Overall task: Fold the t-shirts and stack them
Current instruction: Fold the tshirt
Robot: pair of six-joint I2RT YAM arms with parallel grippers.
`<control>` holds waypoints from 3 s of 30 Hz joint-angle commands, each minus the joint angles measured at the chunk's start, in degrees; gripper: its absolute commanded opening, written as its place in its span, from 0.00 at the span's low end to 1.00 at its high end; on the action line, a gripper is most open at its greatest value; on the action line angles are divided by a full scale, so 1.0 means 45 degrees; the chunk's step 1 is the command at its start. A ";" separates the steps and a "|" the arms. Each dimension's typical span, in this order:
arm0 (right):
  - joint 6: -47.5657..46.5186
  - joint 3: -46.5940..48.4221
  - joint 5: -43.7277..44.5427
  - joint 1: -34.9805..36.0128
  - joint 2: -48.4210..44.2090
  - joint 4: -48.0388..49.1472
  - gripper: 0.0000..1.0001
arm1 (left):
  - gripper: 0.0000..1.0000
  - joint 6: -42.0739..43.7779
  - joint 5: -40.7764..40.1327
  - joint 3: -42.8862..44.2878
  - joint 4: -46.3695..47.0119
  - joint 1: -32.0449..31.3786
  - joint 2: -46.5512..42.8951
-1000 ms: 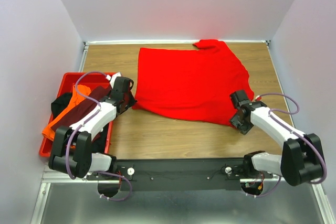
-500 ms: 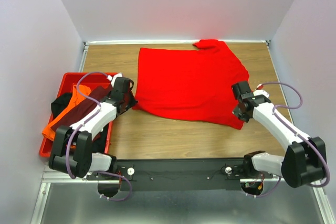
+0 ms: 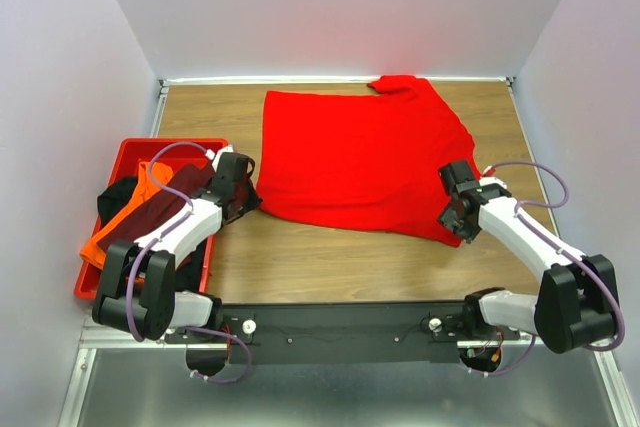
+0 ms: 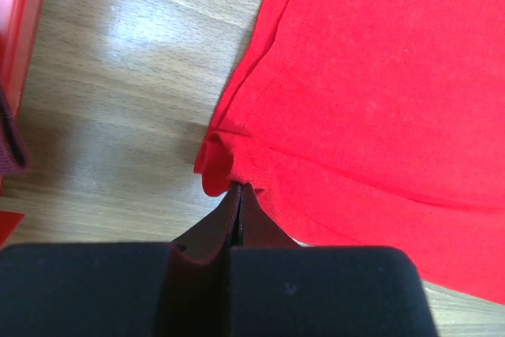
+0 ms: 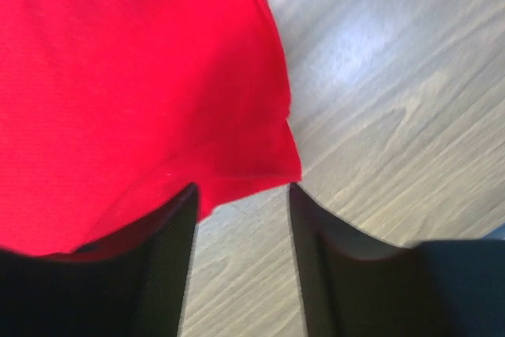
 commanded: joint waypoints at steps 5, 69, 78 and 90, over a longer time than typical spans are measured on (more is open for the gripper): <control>0.0759 -0.1059 -0.0160 -0.0121 0.0140 0.0451 0.63 | 0.00 0.0276 0.0108 0.0438 -0.0096 0.0067 -0.0109; -0.1154 0.3079 0.1441 -0.0180 -0.0489 -0.0351 0.00 | 0.00 -0.0603 -0.0282 0.1432 -0.1444 -0.1104 -0.0248; -0.1837 0.5208 0.2165 -0.0375 0.3164 0.1210 0.00 | 0.00 -0.0583 -0.0048 0.3658 -0.1053 -0.1066 0.2036; -0.2462 0.7337 0.1306 -0.1137 0.6329 0.2424 0.00 | 0.00 -0.0524 -0.0087 0.5633 -0.1092 -0.0304 0.3972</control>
